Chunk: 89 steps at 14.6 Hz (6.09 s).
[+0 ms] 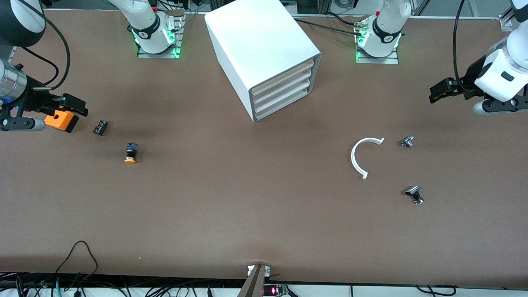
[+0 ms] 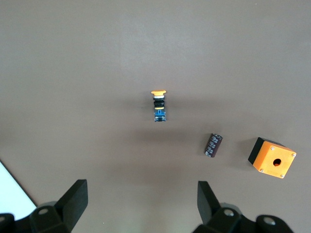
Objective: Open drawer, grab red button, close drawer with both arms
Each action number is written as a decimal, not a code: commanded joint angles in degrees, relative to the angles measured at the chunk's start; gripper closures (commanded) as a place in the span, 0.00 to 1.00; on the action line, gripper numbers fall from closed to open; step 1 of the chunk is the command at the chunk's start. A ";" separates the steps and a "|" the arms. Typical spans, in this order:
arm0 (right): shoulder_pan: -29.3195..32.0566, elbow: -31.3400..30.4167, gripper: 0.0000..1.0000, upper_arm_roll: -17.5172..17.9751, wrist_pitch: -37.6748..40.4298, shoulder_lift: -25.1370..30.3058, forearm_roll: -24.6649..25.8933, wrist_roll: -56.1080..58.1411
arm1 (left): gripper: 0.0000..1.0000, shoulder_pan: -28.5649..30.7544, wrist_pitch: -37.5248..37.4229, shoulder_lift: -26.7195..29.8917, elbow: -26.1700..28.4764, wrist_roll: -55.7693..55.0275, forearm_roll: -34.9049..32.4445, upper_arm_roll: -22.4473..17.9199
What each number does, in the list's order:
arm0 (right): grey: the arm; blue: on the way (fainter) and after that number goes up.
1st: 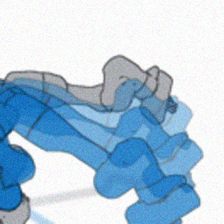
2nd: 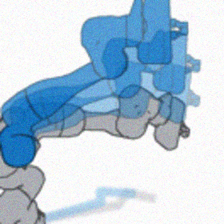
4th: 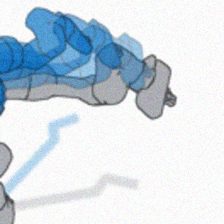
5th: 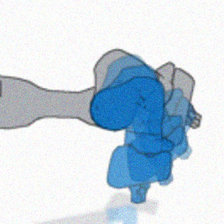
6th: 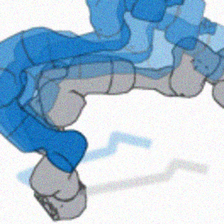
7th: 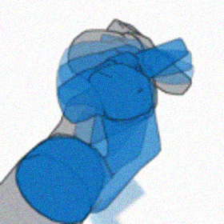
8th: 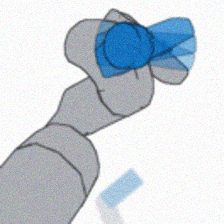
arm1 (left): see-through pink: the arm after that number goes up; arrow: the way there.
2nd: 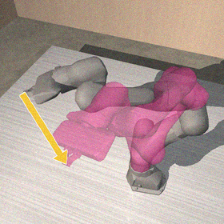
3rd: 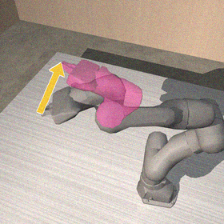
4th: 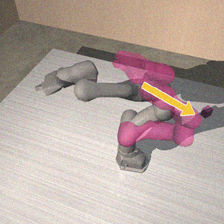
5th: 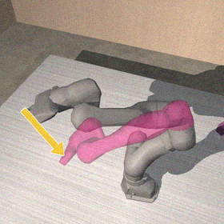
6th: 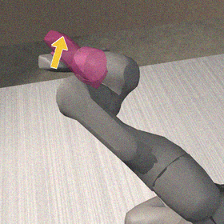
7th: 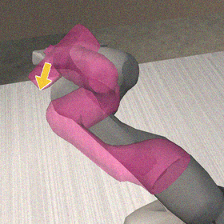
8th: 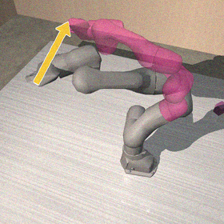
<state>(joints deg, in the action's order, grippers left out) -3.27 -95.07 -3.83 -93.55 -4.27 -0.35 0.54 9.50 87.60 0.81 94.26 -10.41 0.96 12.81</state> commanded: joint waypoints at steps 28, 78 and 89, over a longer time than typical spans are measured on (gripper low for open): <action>-2.70 0.76 0.00 -0.12 0.21 -0.47 -0.62 0.78 | 0.01 -3.08 19.08 -23.67 26.40 20.50 42.63 15.47; -41.98 19.10 0.00 4.80 -20.45 -21.45 -4.05 8.23 | 0.00 5.10 13.49 7.53 13.14 26.77 2.76 -0.84; -45.33 32.84 0.02 5.15 -23.34 -37.82 -3.87 32.68 | 0.00 3.86 9.61 4.03 8.05 15.86 -3.86 -1.29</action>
<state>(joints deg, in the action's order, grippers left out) -48.61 -64.95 1.18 -117.10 -40.66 -3.38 30.22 13.85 98.96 6.91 105.51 6.31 -2.25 11.78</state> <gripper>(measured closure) 0.022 0.000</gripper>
